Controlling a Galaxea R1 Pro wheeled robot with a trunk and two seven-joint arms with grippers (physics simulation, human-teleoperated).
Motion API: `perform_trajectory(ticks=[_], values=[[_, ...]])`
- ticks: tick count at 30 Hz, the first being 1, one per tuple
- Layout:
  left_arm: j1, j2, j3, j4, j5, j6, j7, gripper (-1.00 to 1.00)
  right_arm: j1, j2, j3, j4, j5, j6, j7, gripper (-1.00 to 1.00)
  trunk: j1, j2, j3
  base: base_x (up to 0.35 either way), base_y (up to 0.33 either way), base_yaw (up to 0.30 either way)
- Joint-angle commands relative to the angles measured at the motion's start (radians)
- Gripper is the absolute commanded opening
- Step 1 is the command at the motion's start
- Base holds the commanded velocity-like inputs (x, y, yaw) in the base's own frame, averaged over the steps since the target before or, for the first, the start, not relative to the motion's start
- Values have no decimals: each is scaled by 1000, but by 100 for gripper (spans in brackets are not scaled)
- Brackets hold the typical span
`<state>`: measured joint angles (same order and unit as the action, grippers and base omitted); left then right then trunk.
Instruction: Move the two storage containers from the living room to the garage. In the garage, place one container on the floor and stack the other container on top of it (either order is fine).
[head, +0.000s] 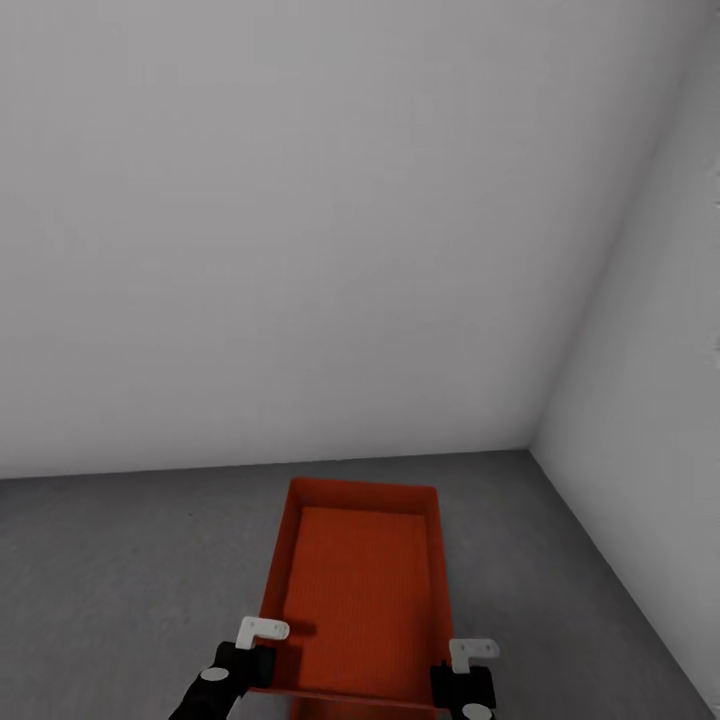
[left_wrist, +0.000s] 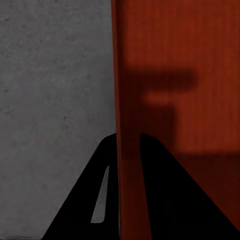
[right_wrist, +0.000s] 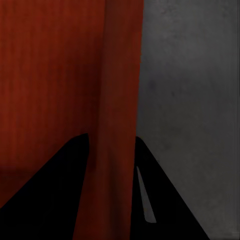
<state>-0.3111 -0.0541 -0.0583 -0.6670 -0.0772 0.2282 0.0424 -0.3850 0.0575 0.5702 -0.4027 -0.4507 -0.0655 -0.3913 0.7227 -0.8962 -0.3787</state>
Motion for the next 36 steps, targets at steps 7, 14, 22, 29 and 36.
perform_trajectory(ticks=[7, 14, 22, 29, 36], values=[[0, 2, -15, 58, -4, 5, -21, -100, -3, -27, -15, -2, 4, -5, -4, -100, 0, -1, -1, -291, -125, 0], [0, 2, -15, 58, -4, 5, -20, -100, -3, -27, -15, -2, 4, -5, -5, -100, 0, -1, -1, -272, -154, 0], [0, 2, -15, 58, -3, 5, -19, -100, -3, -27, -15, -2, 4, -5, -4, -100, 0, -1, -1, -56, -40, 0], [0, 2, -15, 58, -3, 5, -19, -100, -3, -26, -15, -2, 4, -5, -4, -100, 0, -1, -1, -1, 0, 13], [0, 2, -14, 58, -4, 5, -19, -100, -3, -27, -15, -2, 5, -5, -4, -100, 0, -1, -1, 0, 0, 200]])
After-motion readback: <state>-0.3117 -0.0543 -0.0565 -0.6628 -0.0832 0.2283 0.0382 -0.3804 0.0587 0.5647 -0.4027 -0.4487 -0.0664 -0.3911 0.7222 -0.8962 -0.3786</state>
